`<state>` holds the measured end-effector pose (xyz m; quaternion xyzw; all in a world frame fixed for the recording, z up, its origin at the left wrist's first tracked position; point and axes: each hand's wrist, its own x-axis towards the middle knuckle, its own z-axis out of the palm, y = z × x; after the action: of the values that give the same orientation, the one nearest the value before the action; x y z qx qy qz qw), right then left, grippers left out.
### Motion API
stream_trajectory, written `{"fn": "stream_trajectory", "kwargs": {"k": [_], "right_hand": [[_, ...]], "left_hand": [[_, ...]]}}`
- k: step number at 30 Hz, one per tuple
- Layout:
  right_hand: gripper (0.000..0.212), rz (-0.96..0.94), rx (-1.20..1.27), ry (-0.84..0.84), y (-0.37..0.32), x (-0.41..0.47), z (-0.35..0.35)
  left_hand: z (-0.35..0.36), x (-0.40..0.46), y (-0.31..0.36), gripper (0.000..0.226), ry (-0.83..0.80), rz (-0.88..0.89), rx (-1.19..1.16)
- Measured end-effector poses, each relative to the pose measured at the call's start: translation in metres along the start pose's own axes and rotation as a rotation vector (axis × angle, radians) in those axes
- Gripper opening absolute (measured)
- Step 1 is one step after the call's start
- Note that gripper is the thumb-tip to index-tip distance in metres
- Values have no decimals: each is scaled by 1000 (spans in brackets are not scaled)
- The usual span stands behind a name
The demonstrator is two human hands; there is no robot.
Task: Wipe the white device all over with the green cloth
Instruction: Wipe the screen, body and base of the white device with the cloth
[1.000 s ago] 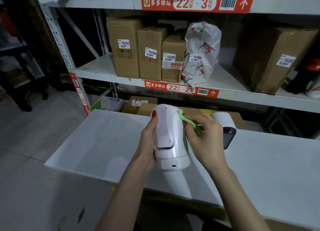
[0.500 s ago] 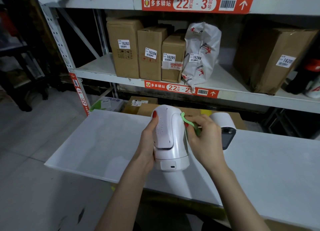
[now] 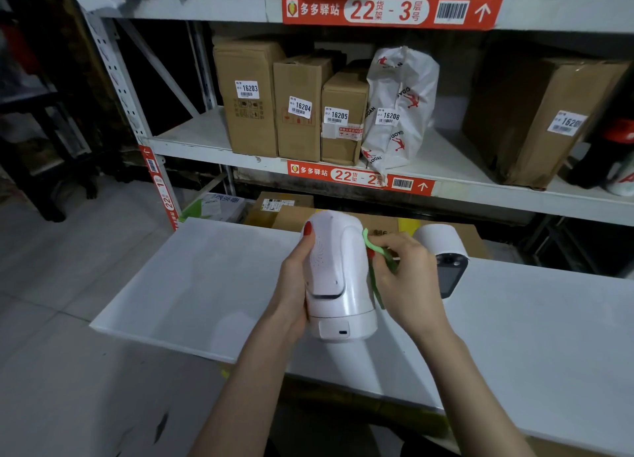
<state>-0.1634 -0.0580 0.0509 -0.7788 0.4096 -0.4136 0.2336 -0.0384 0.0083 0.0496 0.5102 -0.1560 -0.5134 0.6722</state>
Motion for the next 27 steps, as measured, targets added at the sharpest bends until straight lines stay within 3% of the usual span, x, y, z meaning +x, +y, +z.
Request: {"fn": "stream_trajectory", "kwargs": {"k": [5,12,19,27], "right_hand": [[22,14,10,-98,1,0,1],[24,-4,221,-50,-4,-1,0],[27,-54,234,-5,-6,-1,-1],[24,-119,382,-222,-15,-4,-6]], "left_hand": [[-5,3,3,41,47,21,-58],[-6,2,5,38,50,18,-40],[-3,1,5,39,30,-17,-37],[-5,1,6,37,111,-28,-32]]}}
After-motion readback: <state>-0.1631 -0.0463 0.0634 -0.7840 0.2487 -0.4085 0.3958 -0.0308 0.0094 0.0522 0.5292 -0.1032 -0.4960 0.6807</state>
